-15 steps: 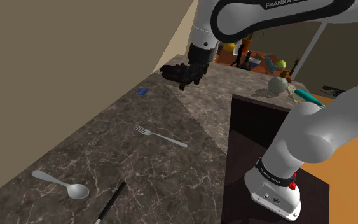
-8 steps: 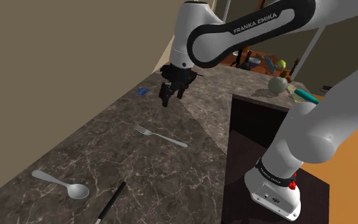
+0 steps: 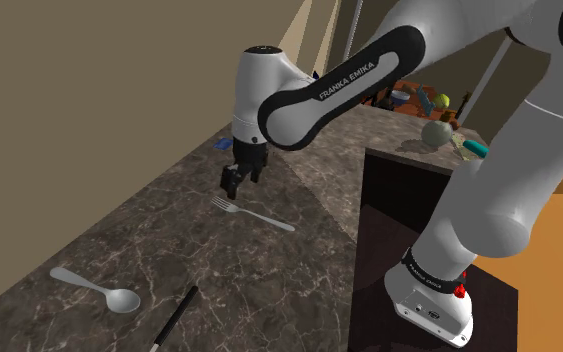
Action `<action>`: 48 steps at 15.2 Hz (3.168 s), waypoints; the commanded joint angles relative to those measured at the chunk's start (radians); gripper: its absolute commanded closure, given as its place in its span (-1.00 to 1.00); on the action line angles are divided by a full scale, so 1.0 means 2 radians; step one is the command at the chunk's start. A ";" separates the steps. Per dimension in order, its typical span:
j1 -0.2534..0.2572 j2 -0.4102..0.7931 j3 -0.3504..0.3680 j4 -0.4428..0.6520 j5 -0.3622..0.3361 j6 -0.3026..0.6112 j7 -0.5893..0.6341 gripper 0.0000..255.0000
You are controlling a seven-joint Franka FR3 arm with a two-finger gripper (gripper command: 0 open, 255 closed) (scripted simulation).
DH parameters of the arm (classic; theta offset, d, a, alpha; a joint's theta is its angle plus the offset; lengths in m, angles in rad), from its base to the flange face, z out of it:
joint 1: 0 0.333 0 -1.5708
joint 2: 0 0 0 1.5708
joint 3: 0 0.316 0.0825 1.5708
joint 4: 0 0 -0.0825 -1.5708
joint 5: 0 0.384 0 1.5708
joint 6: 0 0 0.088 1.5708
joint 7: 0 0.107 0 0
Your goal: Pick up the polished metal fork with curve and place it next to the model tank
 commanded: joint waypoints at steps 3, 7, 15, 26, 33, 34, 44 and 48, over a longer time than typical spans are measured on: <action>0.007 0.045 0.008 0.009 -0.017 0.033 0.017 -1.00; 0.007 0.068 0.007 0.005 -0.028 0.059 0.024 -1.00; 0.008 0.078 0.006 0.004 -0.033 0.069 0.028 -1.00; 0.010 0.079 0.008 0.005 -0.034 0.069 0.032 1.00; 0.007 0.046 0.008 0.014 -0.018 0.029 0.016 1.00; 0.007 0.041 0.008 0.016 -0.015 0.022 0.015 1.00; 0.007 -0.003 0.008 0.042 0.001 -0.046 0.002 1.00; 0.007 -0.017 0.007 0.055 0.006 -0.073 -0.002 1.00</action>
